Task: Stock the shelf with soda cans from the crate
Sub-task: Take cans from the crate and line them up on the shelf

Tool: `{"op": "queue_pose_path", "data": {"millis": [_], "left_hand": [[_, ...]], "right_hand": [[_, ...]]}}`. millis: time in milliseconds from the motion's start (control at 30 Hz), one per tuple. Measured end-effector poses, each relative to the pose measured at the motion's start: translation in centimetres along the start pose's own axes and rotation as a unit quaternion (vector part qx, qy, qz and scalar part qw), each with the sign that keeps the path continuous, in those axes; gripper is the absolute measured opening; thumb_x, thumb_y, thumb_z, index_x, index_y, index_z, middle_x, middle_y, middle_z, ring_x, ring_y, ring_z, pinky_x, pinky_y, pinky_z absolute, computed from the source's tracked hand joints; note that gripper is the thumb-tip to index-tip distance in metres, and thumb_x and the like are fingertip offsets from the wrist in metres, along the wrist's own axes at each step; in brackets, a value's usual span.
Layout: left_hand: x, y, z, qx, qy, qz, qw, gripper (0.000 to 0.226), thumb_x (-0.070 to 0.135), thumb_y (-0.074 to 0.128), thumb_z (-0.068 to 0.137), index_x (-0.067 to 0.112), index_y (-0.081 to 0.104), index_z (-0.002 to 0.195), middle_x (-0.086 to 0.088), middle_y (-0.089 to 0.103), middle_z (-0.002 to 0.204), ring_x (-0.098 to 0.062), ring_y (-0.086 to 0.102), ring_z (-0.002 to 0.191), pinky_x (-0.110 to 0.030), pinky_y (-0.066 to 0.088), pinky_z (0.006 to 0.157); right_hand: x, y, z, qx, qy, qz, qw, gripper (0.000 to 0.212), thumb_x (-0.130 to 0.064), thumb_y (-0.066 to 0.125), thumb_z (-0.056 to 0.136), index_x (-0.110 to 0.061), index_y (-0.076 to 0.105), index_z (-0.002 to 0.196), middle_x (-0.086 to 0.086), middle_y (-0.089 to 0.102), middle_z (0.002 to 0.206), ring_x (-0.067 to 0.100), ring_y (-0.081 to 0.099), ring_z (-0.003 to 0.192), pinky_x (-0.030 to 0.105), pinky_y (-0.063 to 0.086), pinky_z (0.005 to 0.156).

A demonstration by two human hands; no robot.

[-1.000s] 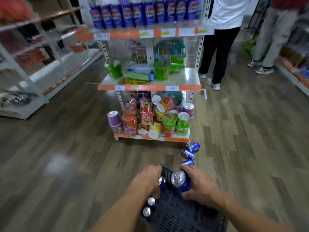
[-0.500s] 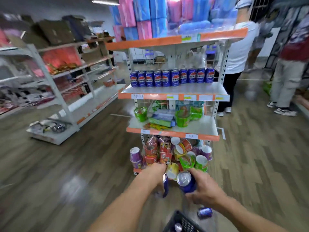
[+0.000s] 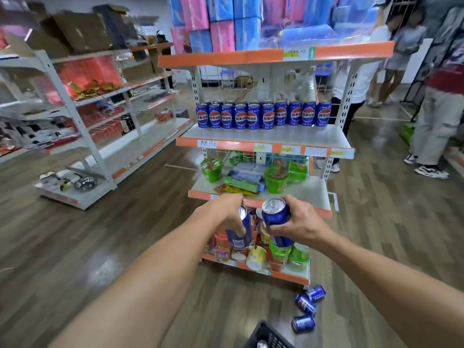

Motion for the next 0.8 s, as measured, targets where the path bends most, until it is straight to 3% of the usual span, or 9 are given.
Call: {"op": "queue_pose_path", "data": {"millis": [200,400,700,800], "left_hand": [[-1.3,-5.9,4.9,0.022,0.046,0.003,0.999,0.066,0.038,0.085,0.069,0.018,0.05,0.122,0.0,0.059,0.116,-0.024,0.06,0.101,-0.035,0.051,0.075],[-3.6,-12.3,12.8,0.05,0.109,0.019,0.993,0.065,0.047,0.086,0.059,0.022,0.056,0.112,0.002,0.063,0.108,-0.023,0.063,0.093,-0.043,0.058,0.082],[-5.2,-22.6,22.4,0.065,0.197,0.044,0.977,0.065,0.052,0.081,0.063,0.023,0.057,0.115,0.004,0.062,0.109,-0.021,0.064,0.095,-0.039,0.055,0.078],[-5.4,-24.4,24.5,0.071,0.209,0.035,0.975,0.063,0.049,0.081,0.066,0.021,0.057,0.117,0.002,0.062,0.112,-0.022,0.062,0.099,-0.038,0.053,0.076]], "right_hand": [[-1.6,-1.2,6.2,0.034,0.017,0.013,0.999,0.063,-0.051,0.084,0.051,-0.029,0.059,0.105,-0.011,0.067,0.095,0.01,0.063,0.087,0.028,0.054,0.076],[-3.0,-1.4,14.0,0.089,0.042,0.035,0.995,0.055,-0.038,0.088,0.055,-0.029,0.062,0.103,-0.012,0.069,0.092,0.007,0.066,0.086,0.025,0.055,0.074],[-5.0,-3.6,24.9,0.166,0.101,0.096,0.976,0.055,-0.037,0.09,0.056,-0.027,0.064,0.103,-0.008,0.073,0.091,0.007,0.069,0.083,0.036,0.06,0.078],[-4.8,-4.5,26.8,0.185,0.116,0.086,0.972,0.06,-0.045,0.088,0.05,-0.029,0.063,0.103,-0.009,0.072,0.092,0.01,0.069,0.085,0.041,0.059,0.08]]}}
Point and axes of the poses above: each hand's wrist, its own z-axis towards the middle knuckle, its own y-axis out of the palm, x = y × z, the point moved 10 cm from there along z, towards the middle knuckle
